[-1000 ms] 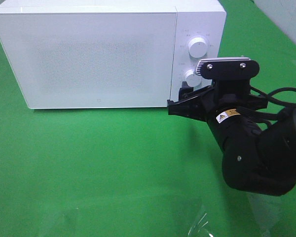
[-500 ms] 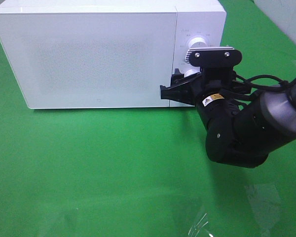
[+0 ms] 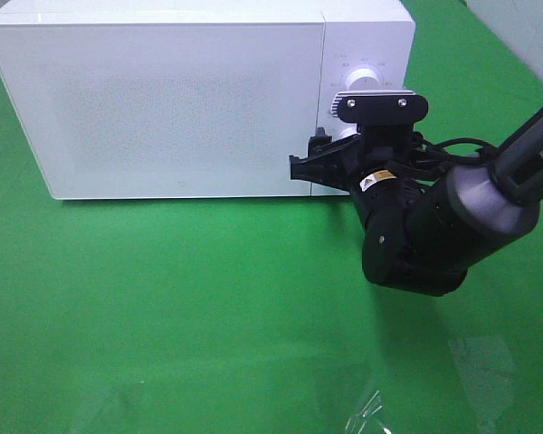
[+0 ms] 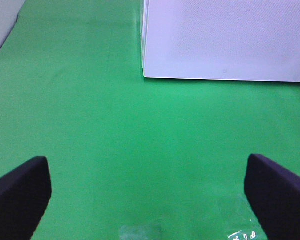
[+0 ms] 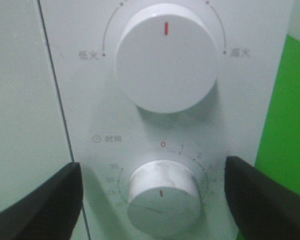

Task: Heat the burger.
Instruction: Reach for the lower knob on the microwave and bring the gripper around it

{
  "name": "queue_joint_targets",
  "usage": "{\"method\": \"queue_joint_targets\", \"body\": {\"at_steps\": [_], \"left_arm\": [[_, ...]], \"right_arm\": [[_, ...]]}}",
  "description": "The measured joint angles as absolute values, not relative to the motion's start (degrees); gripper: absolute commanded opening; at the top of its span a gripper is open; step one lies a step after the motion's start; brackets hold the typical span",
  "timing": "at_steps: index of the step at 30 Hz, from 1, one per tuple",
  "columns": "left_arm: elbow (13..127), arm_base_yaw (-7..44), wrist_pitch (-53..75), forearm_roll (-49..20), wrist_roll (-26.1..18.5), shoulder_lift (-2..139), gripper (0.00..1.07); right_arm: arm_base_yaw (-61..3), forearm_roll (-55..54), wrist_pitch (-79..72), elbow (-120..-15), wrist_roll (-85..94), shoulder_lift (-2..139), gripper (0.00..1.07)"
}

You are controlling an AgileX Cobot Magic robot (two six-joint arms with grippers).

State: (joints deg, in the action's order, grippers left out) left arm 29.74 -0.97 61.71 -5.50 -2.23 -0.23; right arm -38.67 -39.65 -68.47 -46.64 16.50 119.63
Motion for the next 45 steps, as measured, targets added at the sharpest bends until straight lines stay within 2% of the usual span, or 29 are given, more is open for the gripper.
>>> {"method": "queue_joint_targets", "body": {"at_steps": [12, 17, 19, 20, 21, 22, 23, 26, 28, 29, 30, 32, 45], "left_arm": [[29.7, -1.0, 61.7, -5.4, -2.2, -0.2, 0.97], [29.7, -1.0, 61.7, -5.4, -2.2, -0.2, 0.97], [29.7, -1.0, 61.7, -5.4, -2.2, -0.2, 0.97], [29.7, -1.0, 61.7, -5.4, -2.2, -0.2, 0.97], [29.7, -1.0, 61.7, -5.4, -2.2, -0.2, 0.97], [29.7, -1.0, 61.7, -5.4, -2.2, -0.2, 0.97], [29.7, -1.0, 61.7, -5.4, -2.2, -0.2, 0.97], [29.7, -1.0, 61.7, -5.4, -2.2, -0.2, 0.97], [29.7, -1.0, 61.7, -5.3, -2.2, -0.2, 0.97], [29.7, -1.0, 61.7, -5.3, -2.2, -0.2, 0.97], [29.7, -1.0, 61.7, -5.3, -2.2, -0.2, 0.97], [29.7, -1.0, 61.7, -5.3, -2.2, -0.2, 0.97], [29.7, -1.0, 61.7, -5.3, -2.2, -0.2, 0.97]], "right_arm": [[-37.5, -39.8, -67.6, -47.5, 16.5, 121.3, 0.76], [-37.5, -39.8, -67.6, -47.5, 16.5, 121.3, 0.68], [-37.5, -40.0, -67.6, -47.5, 16.5, 121.3, 0.56], [-37.5, -40.0, -67.6, -47.5, 16.5, 121.3, 0.56], [-37.5, -40.0, -67.6, -47.5, 16.5, 121.3, 0.47], [-37.5, -40.0, -67.6, -47.5, 16.5, 121.3, 0.47], [-37.5, -39.9, -67.7, -47.5, 16.5, 121.3, 0.37], [-37.5, -39.3, -67.6, -47.5, 16.4, 121.4, 0.31], [-37.5, -39.0, -67.7, -47.5, 16.4, 121.4, 0.09], [-37.5, -39.0, -67.7, -47.5, 16.4, 121.4, 0.09], [-37.5, -39.0, -67.7, -47.5, 16.4, 121.4, 0.03], [-37.5, -39.0, -67.7, -47.5, 16.4, 121.4, 0.0], [-37.5, -38.1, -67.8, -47.5, 10.1, 121.4, 0.0]]}}
